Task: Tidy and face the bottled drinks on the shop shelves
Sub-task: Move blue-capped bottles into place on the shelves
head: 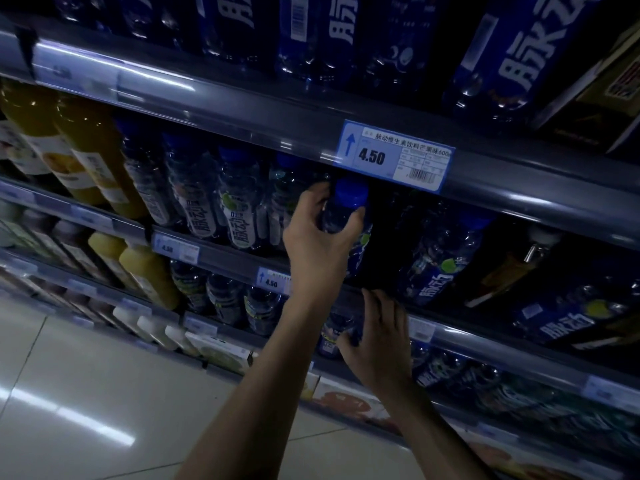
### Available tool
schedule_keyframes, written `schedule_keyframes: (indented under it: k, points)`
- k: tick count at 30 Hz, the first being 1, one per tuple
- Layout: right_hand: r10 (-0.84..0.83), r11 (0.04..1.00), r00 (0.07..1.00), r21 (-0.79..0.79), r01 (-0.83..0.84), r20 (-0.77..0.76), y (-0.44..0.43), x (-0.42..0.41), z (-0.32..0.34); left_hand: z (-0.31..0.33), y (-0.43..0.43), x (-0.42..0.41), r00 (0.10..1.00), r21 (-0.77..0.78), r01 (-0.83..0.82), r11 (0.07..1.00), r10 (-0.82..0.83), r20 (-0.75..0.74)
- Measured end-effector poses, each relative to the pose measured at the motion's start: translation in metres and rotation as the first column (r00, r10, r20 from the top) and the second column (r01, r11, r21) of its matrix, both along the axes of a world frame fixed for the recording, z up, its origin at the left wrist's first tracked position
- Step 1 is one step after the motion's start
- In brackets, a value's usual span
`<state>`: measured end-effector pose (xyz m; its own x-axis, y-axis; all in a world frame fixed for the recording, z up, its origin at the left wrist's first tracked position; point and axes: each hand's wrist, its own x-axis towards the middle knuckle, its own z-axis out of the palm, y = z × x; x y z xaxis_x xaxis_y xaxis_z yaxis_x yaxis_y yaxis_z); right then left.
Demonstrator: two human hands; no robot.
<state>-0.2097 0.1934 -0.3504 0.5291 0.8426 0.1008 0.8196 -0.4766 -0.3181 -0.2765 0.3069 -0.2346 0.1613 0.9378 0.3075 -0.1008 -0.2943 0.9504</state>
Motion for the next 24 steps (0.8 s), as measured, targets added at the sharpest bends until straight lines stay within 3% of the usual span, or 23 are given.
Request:
schedule_keyframes:
  k: [12,15,20,24]
  points:
    - [0.039,0.998,0.999,0.045,-0.04,0.02,-0.001,0.004,-0.005,-0.015,0.005,0.024,1.0,0.028,-0.021,0.999,0.021,-0.016]
    - [0.041,0.997,0.999,0.066,-0.042,0.015,-0.001,0.005,-0.005,-0.024,0.0,0.018,0.992,0.055,-0.033,0.998,0.04,-0.116]
    - [0.072,0.996,0.997,0.048,-0.073,0.027,-0.004,0.006,-0.004,-0.064,-0.009,0.009,0.912,-0.091,-0.031,0.995,-0.009,-0.411]
    - [0.067,0.998,0.995,-0.006,-0.067,0.068,-0.004,0.005,-0.002,-0.081,-0.005,0.008,0.893,-0.117,-0.019,0.993,-0.035,-0.448]
